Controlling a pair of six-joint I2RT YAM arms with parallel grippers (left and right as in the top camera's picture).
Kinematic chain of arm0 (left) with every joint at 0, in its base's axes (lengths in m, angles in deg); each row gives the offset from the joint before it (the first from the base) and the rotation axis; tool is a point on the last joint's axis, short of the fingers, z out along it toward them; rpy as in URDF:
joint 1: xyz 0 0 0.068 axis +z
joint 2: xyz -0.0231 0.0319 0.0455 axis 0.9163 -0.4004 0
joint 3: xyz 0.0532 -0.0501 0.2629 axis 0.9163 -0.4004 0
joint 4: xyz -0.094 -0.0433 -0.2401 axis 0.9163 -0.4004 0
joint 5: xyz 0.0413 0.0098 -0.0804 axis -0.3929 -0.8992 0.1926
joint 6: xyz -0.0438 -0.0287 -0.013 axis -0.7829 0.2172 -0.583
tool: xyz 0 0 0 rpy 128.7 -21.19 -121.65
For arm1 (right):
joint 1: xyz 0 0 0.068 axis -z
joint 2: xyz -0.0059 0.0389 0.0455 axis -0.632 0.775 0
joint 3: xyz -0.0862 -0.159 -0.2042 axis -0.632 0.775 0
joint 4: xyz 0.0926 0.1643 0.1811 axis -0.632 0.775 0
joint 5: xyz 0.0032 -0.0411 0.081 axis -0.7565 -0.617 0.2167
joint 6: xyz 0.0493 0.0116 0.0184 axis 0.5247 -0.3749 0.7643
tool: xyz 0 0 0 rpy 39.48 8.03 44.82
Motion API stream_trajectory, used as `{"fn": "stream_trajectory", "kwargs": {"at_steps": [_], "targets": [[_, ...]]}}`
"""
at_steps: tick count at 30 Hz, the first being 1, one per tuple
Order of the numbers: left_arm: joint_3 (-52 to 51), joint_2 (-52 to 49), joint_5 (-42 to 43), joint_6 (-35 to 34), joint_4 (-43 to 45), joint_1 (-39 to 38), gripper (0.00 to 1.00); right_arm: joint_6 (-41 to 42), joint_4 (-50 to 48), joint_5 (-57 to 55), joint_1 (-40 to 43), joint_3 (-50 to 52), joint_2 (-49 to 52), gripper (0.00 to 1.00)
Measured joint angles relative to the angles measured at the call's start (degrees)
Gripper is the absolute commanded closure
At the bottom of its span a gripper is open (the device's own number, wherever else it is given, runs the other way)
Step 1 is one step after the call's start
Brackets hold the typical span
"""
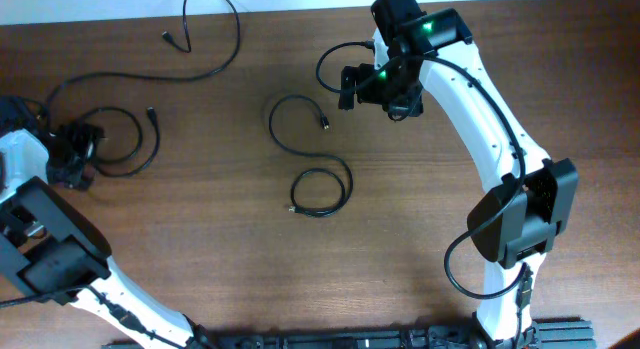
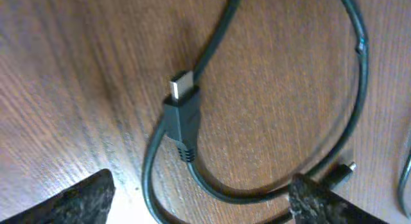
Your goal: Untangle cables
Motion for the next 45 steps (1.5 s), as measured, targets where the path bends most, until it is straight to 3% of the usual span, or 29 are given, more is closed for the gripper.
{"fn": "stream_trajectory", "kwargs": {"at_steps": [3, 6, 7, 9, 13, 16, 18, 23, 28, 30, 35, 38, 39, 41, 43, 44, 45], "targets": [[2.45, 0.33, -0.44, 0.00, -2.45, 0.15, 0.01, 0.00, 0.02, -0.02, 0.00, 0.00, 0.00, 0.01], [3.17, 10.67, 2.56, 0.63, -4.28, -3.26, 0.06, 0.00, 0.02, 0.00, 0.00, 0.00, 0.00, 0.01], [4.22, 14.12, 5.09, 2.29, -4.33, -6.73, 0.05, 0.00, 0.02, -0.02, 0.00, 0.00, 0.00, 0.01], [5.20, 16.02, 10.29, 8.72, -6.25, -20.96, 0.04, 0.00, 0.02, -0.02, 0.00, 0.00, 0.00, 0.01], [5.16, 13.84, 6.47, 18.18, -12.63, -41.24, 0.01, -0.72, -3.45, -0.52, 0.00, 0.11, 0.00, 0.01], [5.16, 13.20, 4.44, 20.63, -14.25, -45.97, 0.01, -4.57, -0.81, -6.69, 2.25, 0.11, 0.00, 0.01], [4.04, 13.16, 3.63, 21.05, -13.57, -49.68, 0.01, -5.14, -0.37, -9.88, 12.76, 0.11, 0.00, 0.01], [2.73, 4.98, 3.26, 18.64, -7.67, -61.81, 0.01, -5.18, 2.05, -11.37, 29.53, 0.11, 0.00, 0.01], [2.58, 1.55, -5.03, 9.11, -9.75, -72.43, 0.01, -5.22, 2.01, -11.32, 30.27, 0.11, 0.00, 0.01], [2.58, 0.55, -9.03, 2.21, -9.81, -75.08, 0.02, -5.27, 2.03, -11.32, 30.27, 0.11, 0.00, 0.01], [-1.97, 0.39, -15.19, -6.10, -6.10, -77.81, 0.23, -5.38, 2.03, -11.32, 30.27, 0.11, 0.00, 0.01], [-4.33, 0.39, -16.72, -6.78, -3.56, -79.14, 0.25, -5.38, 2.03, -11.32, 30.27, 0.11, 0.00, 0.01], [-4.92, 0.37, -16.96, -6.78, -2.75, -79.30, 0.29, -5.40, 2.01, -11.30, 30.27, 0.11, 0.00, 0.01], [-6.05, 0.37, -18.45, -6.91, -0.76, -79.58, 0.55, -5.38, 2.01, -11.32, 30.27, 0.11, 0.00, 0.01], [-6.19, 0.28, -19.63, -7.19, 0.02, -79.56, 0.90, -5.42, 2.01, -11.32, 30.27, 0.11, 0.00, 0.01], [-6.19, 0.09, -20.41, -7.23, 0.26, -79.56, 1.00, -5.38, 2.03, -11.32, 30.27, 0.11, 0.00, 0.01], [-6.19, 0.07, -20.76, -7.39, 0.59, -79.56, 1.00, -5.38, 2.01, -11.32, 30.27, 0.11, 0.00, 0.01]]}}
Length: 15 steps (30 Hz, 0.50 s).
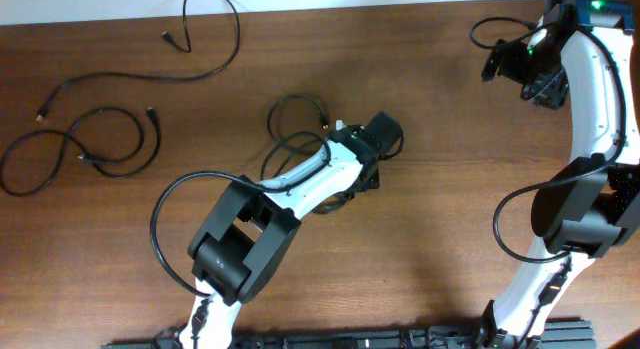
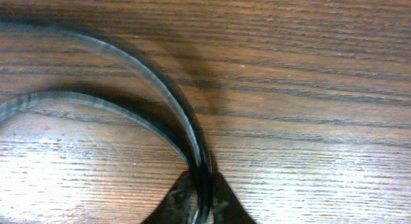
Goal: Untangle cables
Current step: 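Drag the cable to the left side and open the left gripper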
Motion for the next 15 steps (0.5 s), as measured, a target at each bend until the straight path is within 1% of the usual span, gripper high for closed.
{"fn": "stream_trajectory", "kwargs": {"at_steps": [2, 4, 5, 7, 9, 10, 12, 13, 14, 15], "targets": [[0.48, -0.09, -0.02, -0.02, -0.61, 0.00, 1.00, -0.04, 0.00, 0.00, 0.00, 0.00, 0.00, 0.01], [1.57, -0.28, -0.20, 0.00, -4.02, 0.00, 1.00, 0.00, 0.07, 0.00, 0.00, 0.00, 0.00, 0.01], [3.39, -0.31, -2.14, 0.00, -8.00, 0.00, 1.00, 0.00, 0.04, 0.00, 0.00, 0.00, 0.00, 0.01], [3.58, 2.51, -6.36, -0.72, -10.27, 0.00, 1.00, 0.00, 0.04, 0.00, 0.00, 0.00, 0.00, 0.01], [4.15, 15.08, -14.62, -1.73, -10.60, 0.07, 1.00, -0.02, 0.04, 0.00, 0.00, 0.00, 0.00, 0.01], [4.52, 19.87, -17.09, -1.90, -10.88, 0.57, 1.00, 0.00, -0.02, 0.00, 0.00, 0.00, 0.00, 0.01], [5.38, 28.98, -21.62, -2.21, -13.49, 4.87, 1.00, -0.07, 0.00, 0.00, 0.00, 0.00, 0.00, 0.01], [5.44, 30.67, -22.53, -2.34, -15.45, 7.45, 1.00, -0.02, 0.00, 0.00, 0.00, 0.00, 0.00, 0.01], [5.44, 32.41, -23.45, -2.36, -18.12, 13.05, 1.00, 0.00, 0.02, 0.00, 0.00, 0.00, 0.00, 0.01], [5.44, 32.89, -23.61, -2.36, -18.58, 15.82, 1.00, -0.02, 0.02, 0.02, 0.00, 0.00, 0.00, 0.01]]}}
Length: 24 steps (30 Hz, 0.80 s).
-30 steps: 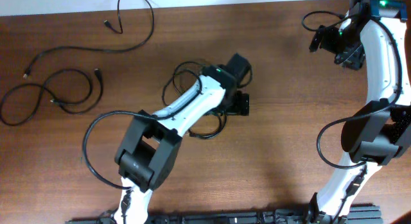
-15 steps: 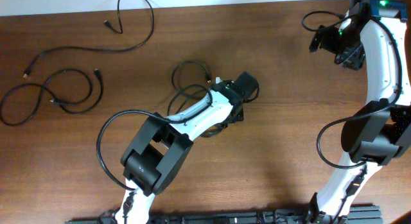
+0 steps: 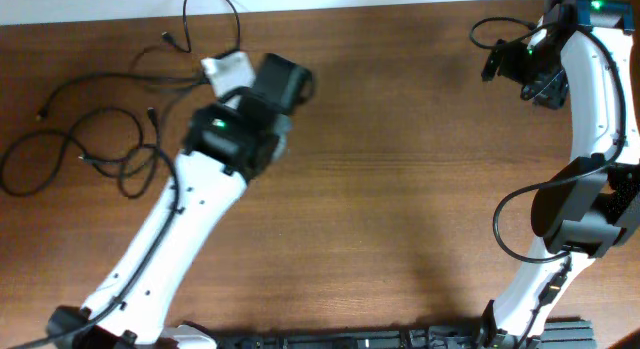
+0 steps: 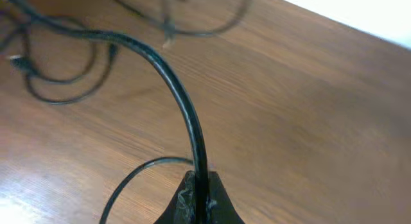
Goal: Untangle cables
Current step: 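Drag the cable to the left side and open the left gripper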
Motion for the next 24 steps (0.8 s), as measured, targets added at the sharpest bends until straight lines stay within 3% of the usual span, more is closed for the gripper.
{"fn": "stream_trajectory", "kwargs": {"at_steps": [5, 8, 11, 14, 18, 24], "targets": [[-0.04, 9.18, -0.33, -0.48, -3.61, 22.45, 1.00, 0.02, 0.00, 0.00, 0.00, 0.02, 0.00, 0.01], [-0.66, 10.21, -0.70, -8.61, -10.21, 37.13, 1.00, -0.02, -0.04, 0.00, 0.00, 0.00, 0.00, 0.01], [-3.96, 9.73, -0.61, -14.88, -8.22, 50.42, 1.00, 0.00, 0.00, 0.00, 0.00, 0.00, 0.00, 0.01], [-7.37, 7.19, 1.16, -16.28, -1.68, 58.34, 1.00, 0.02, -0.04, -0.02, 0.00, 0.00, 0.00, 0.01], [-8.07, -3.21, 1.64, -10.73, 9.05, 63.19, 1.00, 0.00, 0.04, -0.02, 0.00, 0.02, 0.00, 0.01], [-8.31, -12.74, 5.01, 4.00, 9.94, 63.28, 0.97, -0.02, -0.02, 0.00, 0.00, 0.02, 0.00, 0.01]]}}
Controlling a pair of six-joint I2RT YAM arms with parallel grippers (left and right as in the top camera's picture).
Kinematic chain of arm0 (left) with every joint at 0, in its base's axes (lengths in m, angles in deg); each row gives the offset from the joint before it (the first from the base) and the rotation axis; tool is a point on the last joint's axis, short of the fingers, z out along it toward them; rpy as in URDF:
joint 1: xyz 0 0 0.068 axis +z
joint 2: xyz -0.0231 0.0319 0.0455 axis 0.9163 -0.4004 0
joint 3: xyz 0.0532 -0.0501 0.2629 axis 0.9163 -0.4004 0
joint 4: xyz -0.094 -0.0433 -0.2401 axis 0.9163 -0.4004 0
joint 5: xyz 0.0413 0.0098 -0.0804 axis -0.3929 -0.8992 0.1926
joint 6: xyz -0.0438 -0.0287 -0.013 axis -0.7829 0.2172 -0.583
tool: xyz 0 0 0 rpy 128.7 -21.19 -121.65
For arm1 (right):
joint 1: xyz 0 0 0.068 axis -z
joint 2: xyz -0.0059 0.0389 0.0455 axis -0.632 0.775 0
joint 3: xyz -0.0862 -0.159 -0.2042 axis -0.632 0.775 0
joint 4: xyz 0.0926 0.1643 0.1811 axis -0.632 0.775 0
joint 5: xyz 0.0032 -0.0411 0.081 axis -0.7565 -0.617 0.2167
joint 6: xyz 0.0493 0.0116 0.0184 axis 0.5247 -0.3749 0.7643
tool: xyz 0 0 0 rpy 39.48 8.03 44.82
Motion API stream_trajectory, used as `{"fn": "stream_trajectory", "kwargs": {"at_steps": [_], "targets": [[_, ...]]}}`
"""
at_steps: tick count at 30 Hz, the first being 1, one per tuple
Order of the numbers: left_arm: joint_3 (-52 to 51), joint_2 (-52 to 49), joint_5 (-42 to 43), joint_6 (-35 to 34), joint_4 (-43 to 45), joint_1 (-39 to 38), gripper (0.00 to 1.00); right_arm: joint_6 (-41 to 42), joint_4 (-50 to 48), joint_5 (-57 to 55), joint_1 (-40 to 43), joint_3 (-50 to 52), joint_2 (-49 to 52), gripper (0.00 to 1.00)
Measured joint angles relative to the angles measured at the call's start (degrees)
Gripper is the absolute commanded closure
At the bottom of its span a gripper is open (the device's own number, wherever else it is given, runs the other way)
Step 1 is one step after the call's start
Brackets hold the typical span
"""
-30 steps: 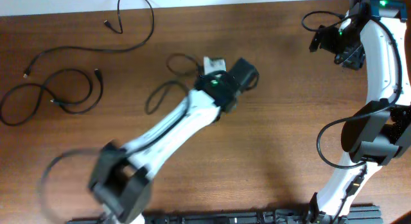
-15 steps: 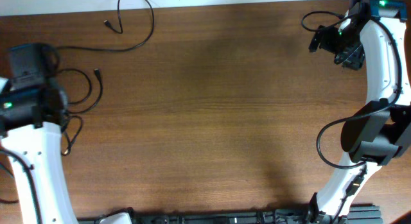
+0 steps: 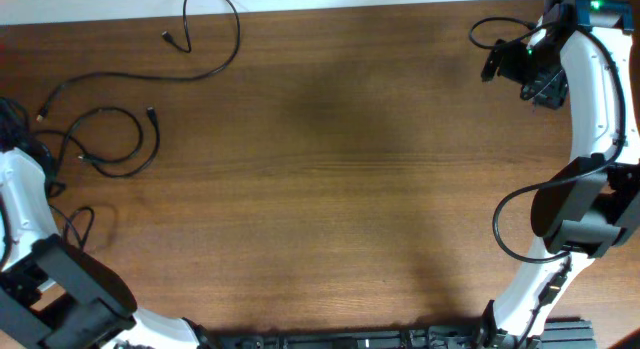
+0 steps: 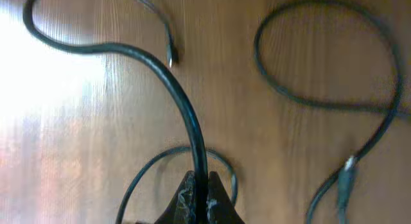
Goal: Untangle cables
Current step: 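Drag the cable to the left side and open the left gripper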
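My left gripper (image 4: 199, 197) is shut on a black cable (image 4: 180, 102) that rises from the fingers and bends off to the upper left. In the overhead view the left gripper (image 3: 25, 147) is at the table's far left edge, beside a cluster of looped black cables (image 3: 120, 139). A small loop (image 3: 76, 224) lies by the left arm. My right gripper (image 3: 520, 64) is at the far right corner, shut on a black cable whose loop (image 3: 492, 31) sticks out to its left.
A long thin cable (image 3: 215, 64) runs along the upper left of the wooden table (image 3: 330, 189), its plug (image 3: 167, 35) near the back edge. In the left wrist view a second cable loop (image 4: 327, 57) and a plug (image 4: 343, 179) lie to the right.
My left gripper, still shut on its cable, was over the upper left of the table and is now at the far left edge, low over the cable cluster. The right arm has not moved.
At first my left gripper was open over a plug at the left and the right held a loop near the back middle. Then the left was shut on a cable in the table's middle, the right in the far right corner. That cable is now at the left.
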Motion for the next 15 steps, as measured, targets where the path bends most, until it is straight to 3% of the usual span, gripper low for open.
{"fn": "stream_trajectory", "kwargs": {"at_steps": [1, 2, 3, 4, 9, 11, 12, 13, 15], "targets": [[0.00, -0.02, 1.33, 1.70, -2.54, 0.00, 0.71, 0.02, 0.00, -0.02, 0.00, 0.00, 0.00, 0.01], [0.00, -0.09, 1.99, 2.29, -3.78, 0.00, 0.72, 0.02, 0.00, -0.02, 0.00, 0.00, 0.00, 0.01], [0.02, -0.22, 2.40, 2.49, -5.14, 0.00, 0.67, 0.00, 0.02, 0.00, 0.00, 0.00, 0.00, 0.01], [0.02, -0.50, 2.69, 2.54, -5.79, 0.00, 0.31, 0.02, 0.02, 0.00, 0.00, 0.00, 0.00, 0.01], [0.02, -2.62, 4.37, 2.99, -6.58, 0.00, 0.05, 0.02, 0.02, 0.00, 0.00, 0.00, 0.00, 0.01], [0.02, -2.62, 4.44, 2.97, -5.68, 0.00, 0.08, 0.02, 0.02, -0.02, 0.00, 0.00, 0.00, 0.01], [0.02, -2.67, 4.94, 2.93, -5.53, 0.00, 0.25, 0.02, 0.02, 0.00, 0.00, 0.00, 0.00, 0.01], [0.00, -2.95, 6.91, 2.93, -5.77, 0.00, 0.56, 0.02, 0.02, -0.02, 0.00, 0.00, 0.00, 0.01], [-0.52, -3.67, 9.46, 2.69, -5.55, 0.00, 0.60, 0.04, 0.02, -0.02, 0.00, 0.00, 0.00, 0.01]]}}
